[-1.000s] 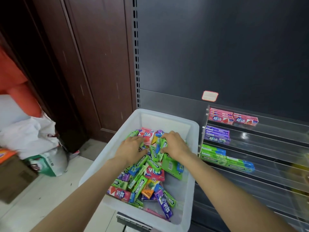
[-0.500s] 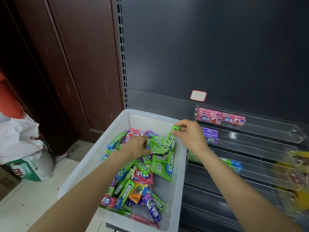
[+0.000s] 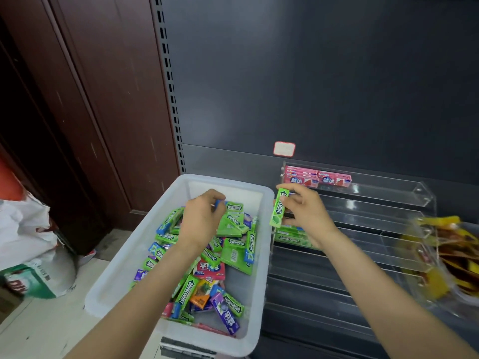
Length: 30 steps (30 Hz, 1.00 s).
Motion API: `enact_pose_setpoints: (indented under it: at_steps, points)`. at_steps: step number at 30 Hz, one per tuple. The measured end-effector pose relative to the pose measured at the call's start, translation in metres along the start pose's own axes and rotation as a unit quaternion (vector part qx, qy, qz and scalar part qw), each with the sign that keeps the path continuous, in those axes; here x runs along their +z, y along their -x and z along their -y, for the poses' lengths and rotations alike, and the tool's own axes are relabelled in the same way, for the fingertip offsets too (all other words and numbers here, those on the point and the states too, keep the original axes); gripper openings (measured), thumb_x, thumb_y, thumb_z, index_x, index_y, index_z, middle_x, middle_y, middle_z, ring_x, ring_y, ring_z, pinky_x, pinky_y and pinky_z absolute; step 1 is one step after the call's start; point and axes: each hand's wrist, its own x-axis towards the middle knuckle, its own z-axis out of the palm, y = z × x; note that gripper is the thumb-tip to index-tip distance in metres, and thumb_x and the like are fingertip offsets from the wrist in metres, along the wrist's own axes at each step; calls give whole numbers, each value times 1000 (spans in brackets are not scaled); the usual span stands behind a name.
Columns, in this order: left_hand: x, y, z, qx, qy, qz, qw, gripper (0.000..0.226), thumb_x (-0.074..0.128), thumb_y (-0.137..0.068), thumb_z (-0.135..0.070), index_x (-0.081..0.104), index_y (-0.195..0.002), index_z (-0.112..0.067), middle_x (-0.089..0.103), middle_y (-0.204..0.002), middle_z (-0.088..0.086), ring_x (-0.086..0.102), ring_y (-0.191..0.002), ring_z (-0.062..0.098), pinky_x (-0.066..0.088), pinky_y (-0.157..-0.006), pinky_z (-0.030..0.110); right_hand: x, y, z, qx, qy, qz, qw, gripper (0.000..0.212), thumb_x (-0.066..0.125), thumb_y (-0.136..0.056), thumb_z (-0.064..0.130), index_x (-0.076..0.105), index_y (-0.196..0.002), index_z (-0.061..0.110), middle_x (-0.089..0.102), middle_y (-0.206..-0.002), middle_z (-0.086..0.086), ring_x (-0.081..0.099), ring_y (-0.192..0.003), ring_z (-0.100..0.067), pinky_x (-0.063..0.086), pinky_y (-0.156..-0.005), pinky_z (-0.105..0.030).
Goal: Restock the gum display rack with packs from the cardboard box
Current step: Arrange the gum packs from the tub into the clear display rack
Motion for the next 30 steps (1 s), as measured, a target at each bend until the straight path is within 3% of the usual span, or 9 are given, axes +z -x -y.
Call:
enact_pose_setpoints:
  at_steps: [3, 6, 9, 11, 13, 16, 21, 24, 30]
  points:
    - [8, 8, -32, 20, 78, 18, 997, 14, 58, -90, -13, 66, -101, -14, 67, -79, 3, 65, -71, 20, 53, -68, 30, -25, 11, -4, 32, 19, -17, 999, 39, 53, -88, -5, 53, -121, 16, 55, -100, -14, 57, -91, -22, 58, -71, -35]
    - [23, 13, -58, 27, 136, 22, 990, 14, 59, -89, -12, 66, -100, -16, 69, -82, 6, 65, -76, 17, 52, -68, 22, -54, 25, -7, 28, 15, -42, 999, 34, 60, -83, -10, 53, -113, 3, 64, -98, -15, 63, -90, -25, 56, -76, -37]
    - [40, 17, -77, 30, 165, 25, 986, 13, 62, -88, -13, 65, -99, -18, 68, -85, 4, 63, -81, 17, 54, -74, 30, -84, 38, -11, -8, 51, -55, 997, 31, 62, -80, -11, 61, -105, 8, 66, -85, -2, 64, -76, -13, 55, -72, -20]
    - [53, 19, -85, 27, 172, 39, 984, 12, 62, -88, -14, 65, -99, -18, 66, -85, 2, 61, -78, 15, 54, -77, 34, -102, 43, -17, -28, 95, -66, 993, 43, 60, -81, -12, 62, -115, 15, 64, -83, 5, 61, -73, -5, 50, -64, -10]
    - [65, 22, -92, 24, 170, 59, 983, 14, 62, -88, -15, 64, -102, -15, 65, -87, 1, 60, -75, 11, 54, -77, 30, -118, 44, -26, -42, 155, -88, 983, 50, 60, -82, -10, 59, -120, 21, 62, -87, 6, 58, -75, -4, 47, -65, -9]
    - [79, 27, -100, 25, 162, 92, 982, 17, 63, -88, -15, 64, -105, -11, 64, -87, 2, 60, -71, 7, 48, -69, 13, -135, 44, -37, -55, 249, -112, 961, 35, 65, -81, -5, 68, -110, 13, 65, -93, 1, 58, -78, -5, 49, -77, -17]
    - [88, 32, -104, 20, 157, 130, 979, 17, 64, -87, -16, 65, -104, -13, 64, -87, 1, 63, -81, 15, 51, -79, 24, -131, 45, -48, -87, 385, -85, 915, 28, 65, -85, 5, 69, -110, 17, 69, -107, 1, 62, -94, -12, 48, -88, -23]
    - [89, 31, -100, 26, 158, 134, 978, 13, 65, -87, -16, 66, -100, -15, 65, -87, 0, 61, -77, 9, 49, -73, 16, -122, 37, -54, -108, 444, -73, 886, 29, 62, -88, 9, 67, -114, 20, 67, -113, 1, 62, -103, -18, 50, -94, -36]
    - [84, 28, -92, 28, 159, 123, 979, 9, 65, -86, -15, 66, -95, -18, 65, -83, -5, 59, -73, 0, 45, -65, 6, -105, 26, -62, -133, 546, -22, 827, 33, 55, -93, 8, 62, -122, 22, 64, -117, 0, 57, -110, -18, 50, -90, -33]
